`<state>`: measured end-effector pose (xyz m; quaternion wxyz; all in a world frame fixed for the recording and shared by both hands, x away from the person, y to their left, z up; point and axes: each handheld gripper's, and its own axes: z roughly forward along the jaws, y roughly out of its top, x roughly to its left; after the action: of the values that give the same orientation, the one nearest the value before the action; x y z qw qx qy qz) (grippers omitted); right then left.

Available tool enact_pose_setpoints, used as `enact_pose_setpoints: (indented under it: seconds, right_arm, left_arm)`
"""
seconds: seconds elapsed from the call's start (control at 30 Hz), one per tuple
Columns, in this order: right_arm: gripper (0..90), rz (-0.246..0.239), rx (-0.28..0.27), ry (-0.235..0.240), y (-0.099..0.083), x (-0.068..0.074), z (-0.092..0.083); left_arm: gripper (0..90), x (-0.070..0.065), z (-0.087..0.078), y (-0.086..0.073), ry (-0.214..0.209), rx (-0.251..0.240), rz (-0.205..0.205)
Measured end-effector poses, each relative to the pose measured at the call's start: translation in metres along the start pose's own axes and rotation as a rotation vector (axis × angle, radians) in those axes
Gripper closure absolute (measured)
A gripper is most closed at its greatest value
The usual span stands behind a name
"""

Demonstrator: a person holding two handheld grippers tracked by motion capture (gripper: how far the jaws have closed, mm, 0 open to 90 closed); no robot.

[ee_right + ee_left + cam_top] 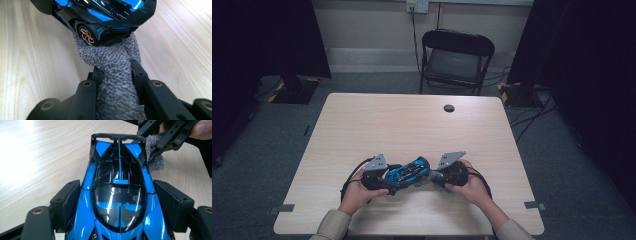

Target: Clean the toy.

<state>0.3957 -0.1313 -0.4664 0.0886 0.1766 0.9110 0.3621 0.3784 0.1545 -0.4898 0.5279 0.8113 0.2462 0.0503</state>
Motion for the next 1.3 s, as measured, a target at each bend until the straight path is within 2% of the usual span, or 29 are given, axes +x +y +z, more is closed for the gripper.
enact_pose_setpoints:
  seconds: [0.33, 0.57, 1.17, 1.3]
  right_arm:
    - [71.5, -0.001, 0.004, -0.003, -0.0006, 0.0006, 0.0011]
    - [71.4, 0.005, 0.003, -0.006, -0.0015, 0.0011, 0.0016]
    - [71.3, 0.013, -0.004, -0.009, -0.0039, 0.0016, 0.0022]
    - [71.2, 0.016, -0.006, -0.007, -0.0042, 0.0017, 0.0023]
  left_arm:
    - [24.5, -0.0005, 0.0023, -0.005, 0.009, 0.011, 0.022]
    - [24.4, -0.0024, 0.0042, -0.0049, 0.028, 0.04, 0.054]
    - [24.1, -0.0068, 0.0063, -0.0047, 0.054, 0.075, 0.086]
    - [23.9, -0.0083, 0.0072, -0.0048, 0.064, 0.096, 0.098]
